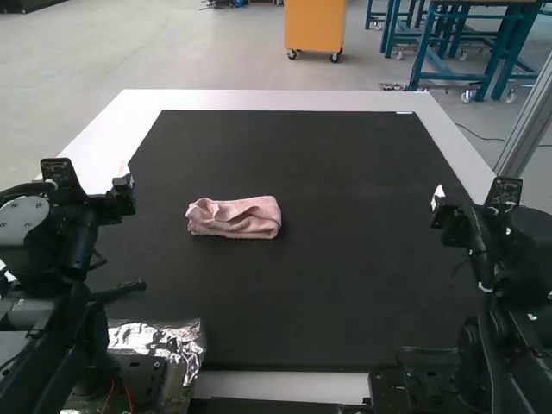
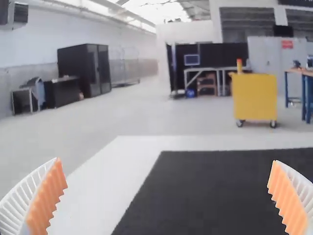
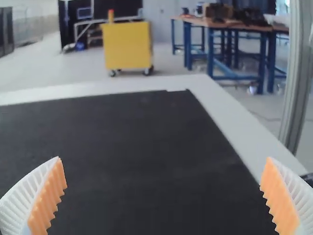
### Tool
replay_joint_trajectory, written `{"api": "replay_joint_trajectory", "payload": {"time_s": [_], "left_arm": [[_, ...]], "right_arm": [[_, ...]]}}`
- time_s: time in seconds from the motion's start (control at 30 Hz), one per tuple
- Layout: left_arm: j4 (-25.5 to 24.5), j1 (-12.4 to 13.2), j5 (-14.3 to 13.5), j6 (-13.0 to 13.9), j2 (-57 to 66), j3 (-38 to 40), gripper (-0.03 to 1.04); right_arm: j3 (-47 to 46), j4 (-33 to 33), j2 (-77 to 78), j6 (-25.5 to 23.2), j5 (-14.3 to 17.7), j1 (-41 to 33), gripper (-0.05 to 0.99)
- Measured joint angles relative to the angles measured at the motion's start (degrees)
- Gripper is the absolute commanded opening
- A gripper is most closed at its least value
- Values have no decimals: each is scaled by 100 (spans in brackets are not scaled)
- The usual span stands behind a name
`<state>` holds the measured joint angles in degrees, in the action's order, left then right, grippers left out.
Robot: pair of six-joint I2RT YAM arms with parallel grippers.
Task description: Fold the towel.
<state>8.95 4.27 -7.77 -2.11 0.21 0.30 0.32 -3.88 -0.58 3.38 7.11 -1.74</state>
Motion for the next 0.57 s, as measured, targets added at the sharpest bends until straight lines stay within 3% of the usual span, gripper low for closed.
{"api": "replay_joint_trajectory", "payload": {"time_s": [0.13, 0.33, 0.57], "left_arm": [[-929, 0, -28, -516, 0, 0, 97], [-1010, 0, -42, -1058, 0, 0, 97], [-1021, 2, -42, -1259, 0, 2, 97]], "right_arm": [[-2, 232, 2, -31, 74, 0, 91], [0, 249, 2, -35, 87, 0, 91], [0, 249, 2, -37, 87, 0, 91]]}}
